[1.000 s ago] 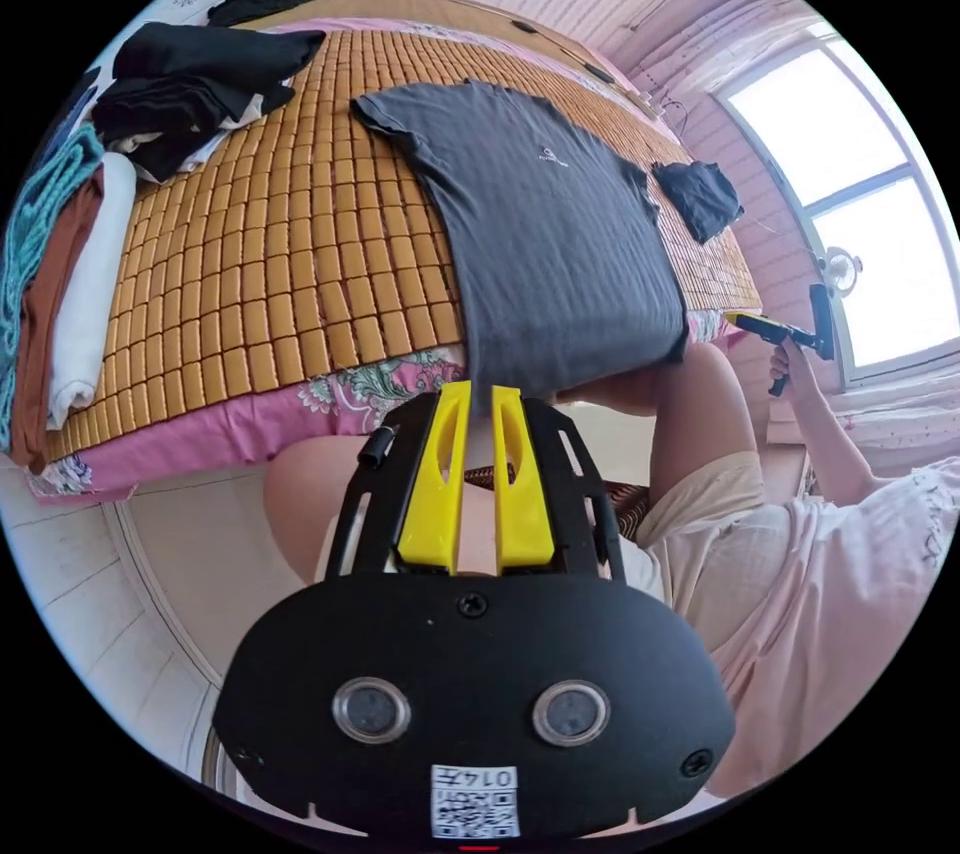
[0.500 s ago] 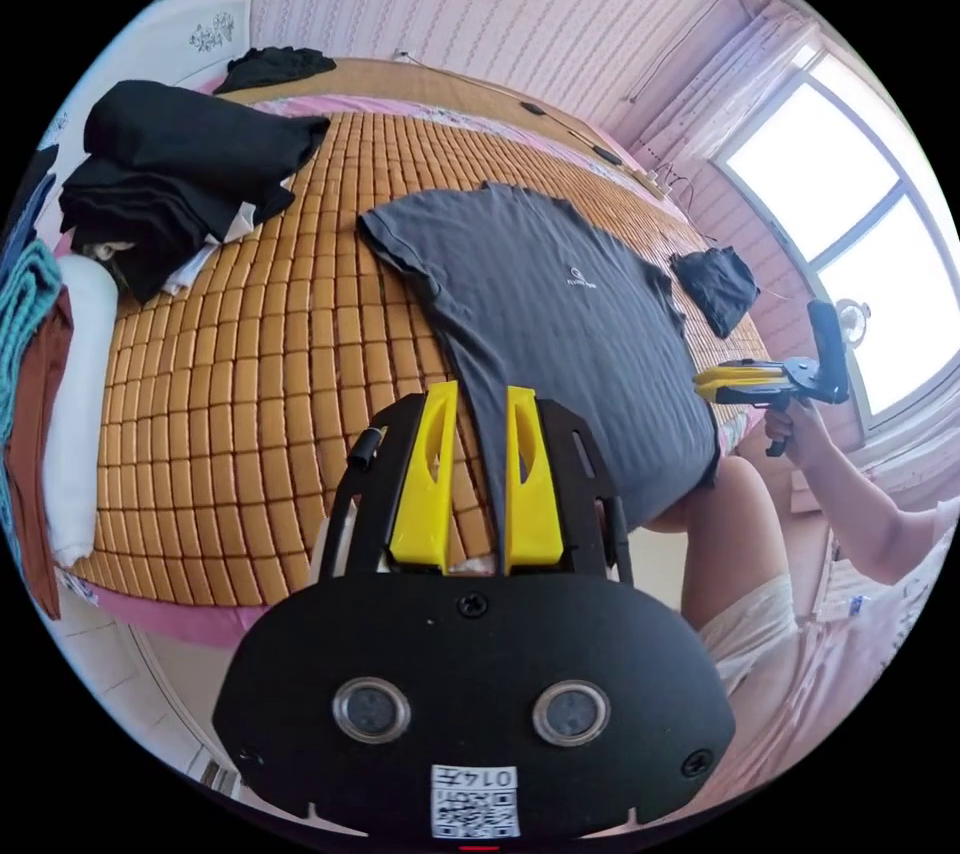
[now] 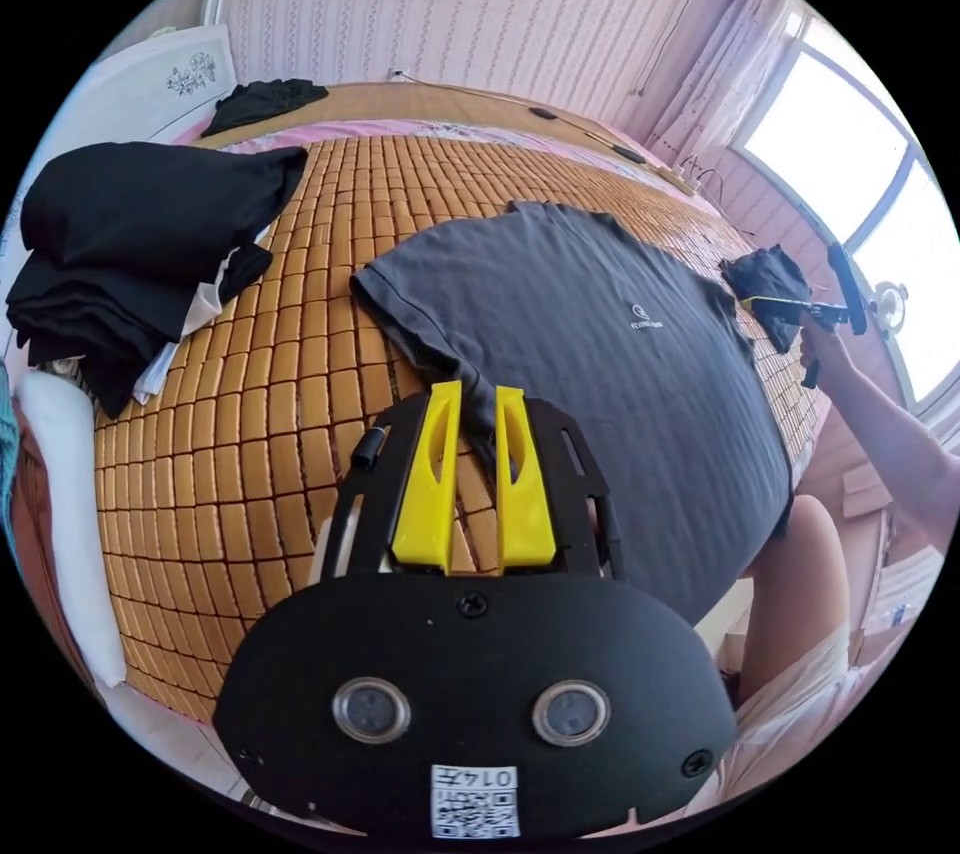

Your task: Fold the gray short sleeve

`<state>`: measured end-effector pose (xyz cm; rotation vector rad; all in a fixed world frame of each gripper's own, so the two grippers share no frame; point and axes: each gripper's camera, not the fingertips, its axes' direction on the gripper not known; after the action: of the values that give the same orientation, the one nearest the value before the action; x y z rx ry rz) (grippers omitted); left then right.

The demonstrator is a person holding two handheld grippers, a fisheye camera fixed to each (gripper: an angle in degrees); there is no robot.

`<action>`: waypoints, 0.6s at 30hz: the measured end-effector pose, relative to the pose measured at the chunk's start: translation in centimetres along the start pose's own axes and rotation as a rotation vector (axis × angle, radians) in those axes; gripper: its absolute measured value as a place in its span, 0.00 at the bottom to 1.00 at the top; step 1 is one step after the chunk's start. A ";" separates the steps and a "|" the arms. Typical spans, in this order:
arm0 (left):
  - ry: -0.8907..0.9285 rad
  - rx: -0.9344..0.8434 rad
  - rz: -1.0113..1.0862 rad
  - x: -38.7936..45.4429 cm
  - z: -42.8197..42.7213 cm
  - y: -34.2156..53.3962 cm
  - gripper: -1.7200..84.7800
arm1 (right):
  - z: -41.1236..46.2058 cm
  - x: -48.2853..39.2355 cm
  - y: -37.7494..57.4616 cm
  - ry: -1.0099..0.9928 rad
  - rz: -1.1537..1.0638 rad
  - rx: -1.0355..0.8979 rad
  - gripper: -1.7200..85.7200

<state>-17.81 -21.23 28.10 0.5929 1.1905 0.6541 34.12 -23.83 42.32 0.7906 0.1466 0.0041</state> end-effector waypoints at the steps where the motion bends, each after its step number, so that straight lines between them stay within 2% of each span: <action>1: -0.012 -0.020 -0.017 -0.5 0.5 -0.2 0.08 | 0.9 0.0 -1.0 0.035 0.011 0.005 0.01; 4: -0.025 -0.028 -0.030 -1.6 1.1 -0.2 0.07 | 4.0 -0.5 -3.2 0.021 0.020 -0.068 0.01; 7: -0.036 -0.029 0.001 -2.5 1.2 0.1 0.06 | 5.6 -1.2 -3.8 0.176 0.055 -0.086 0.01; 13: 0.030 -0.024 -0.028 -5.4 1.1 0.5 0.06 | 5.6 -2.6 -4.9 0.141 0.074 -0.071 0.01; 15: 0.059 -0.016 -0.054 -6.4 0.9 0.5 0.07 | 4.5 -3.7 -5.1 0.124 0.044 -0.021 0.01; 18: 0.063 0.000 -0.050 -7.1 0.4 0.6 0.08 | 2.5 -7.6 -5.8 0.057 -0.123 0.041 0.01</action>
<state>-19.20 -26.10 33.17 0.5444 1.2606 0.6347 26.66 -30.06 40.93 0.8214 0.2493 -0.0930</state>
